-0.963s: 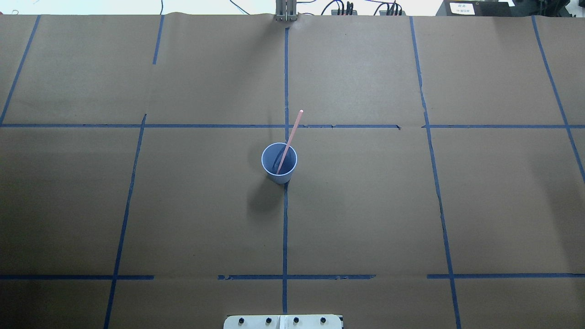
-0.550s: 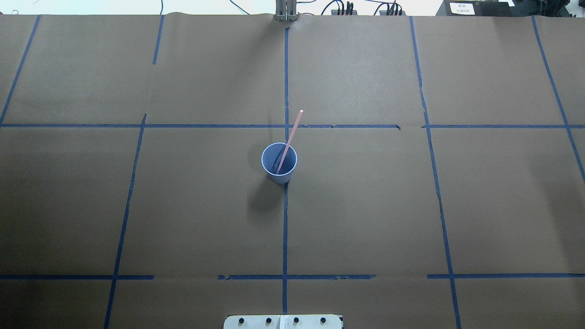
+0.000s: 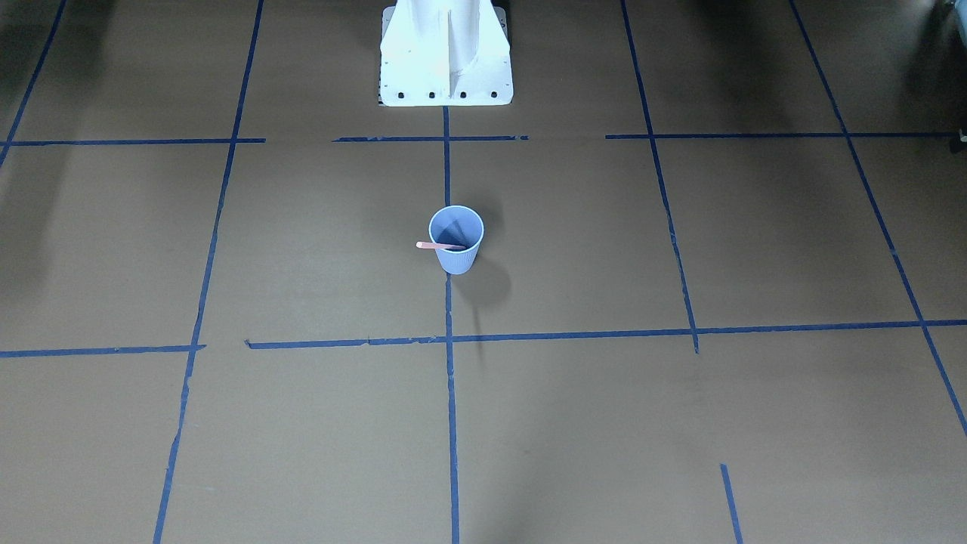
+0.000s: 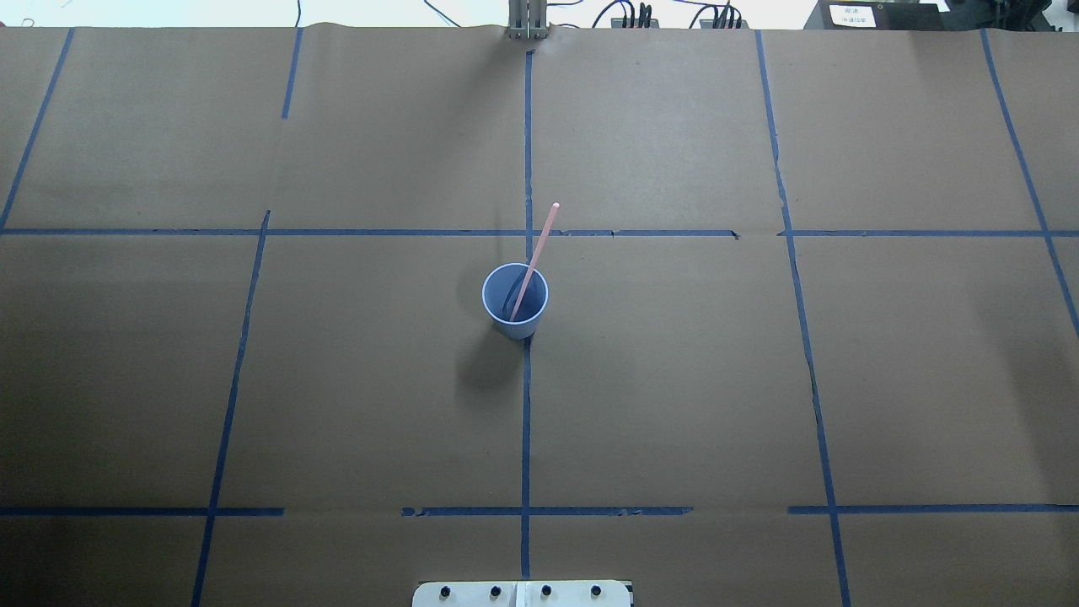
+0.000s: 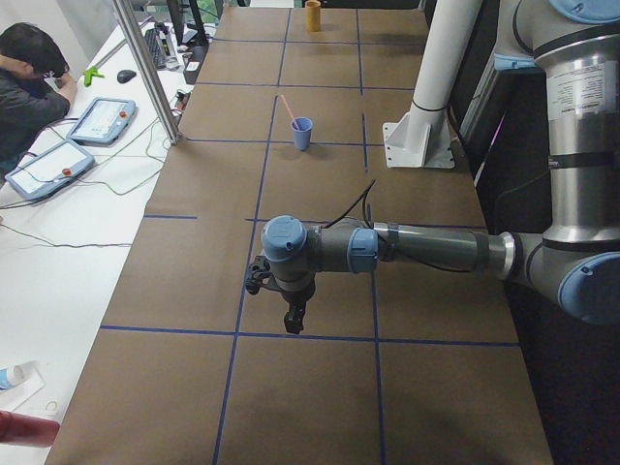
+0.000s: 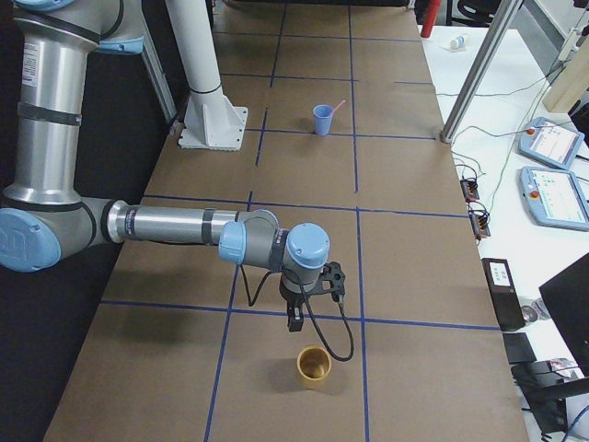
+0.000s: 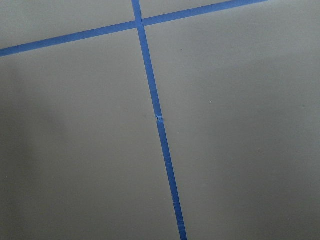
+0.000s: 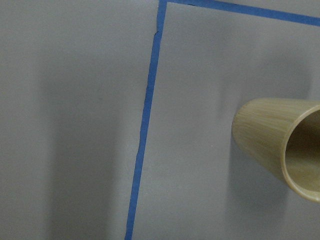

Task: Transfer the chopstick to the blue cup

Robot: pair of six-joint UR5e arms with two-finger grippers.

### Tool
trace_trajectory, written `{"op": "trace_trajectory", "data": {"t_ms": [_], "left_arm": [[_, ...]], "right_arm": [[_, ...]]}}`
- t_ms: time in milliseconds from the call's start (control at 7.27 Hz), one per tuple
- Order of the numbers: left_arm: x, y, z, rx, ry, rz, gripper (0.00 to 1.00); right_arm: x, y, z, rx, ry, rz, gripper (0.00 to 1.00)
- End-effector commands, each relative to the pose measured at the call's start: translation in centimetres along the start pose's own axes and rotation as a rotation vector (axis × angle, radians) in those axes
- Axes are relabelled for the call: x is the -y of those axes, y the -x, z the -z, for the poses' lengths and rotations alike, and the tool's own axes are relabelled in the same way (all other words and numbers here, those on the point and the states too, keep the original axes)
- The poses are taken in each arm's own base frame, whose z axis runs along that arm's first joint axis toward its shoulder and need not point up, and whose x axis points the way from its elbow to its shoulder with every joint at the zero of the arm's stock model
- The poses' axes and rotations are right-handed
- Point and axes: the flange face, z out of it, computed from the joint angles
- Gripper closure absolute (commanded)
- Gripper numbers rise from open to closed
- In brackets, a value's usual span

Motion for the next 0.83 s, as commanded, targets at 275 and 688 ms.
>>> {"op": "trace_trajectory", "data": {"t_ms": [275,688], "left_arm": [[0.0,0.0,0.0,0.0,0.0,0.0,0.0],[0.0,0.0,0.0,0.0,0.0,0.0,0.0]], "right_arm": [[0.18,0.24,-0.13,0.0,0.003,0.007,0.0],[0.47,0.26,-0.33,-0.004,-0.021,0.028,0.0]]}}
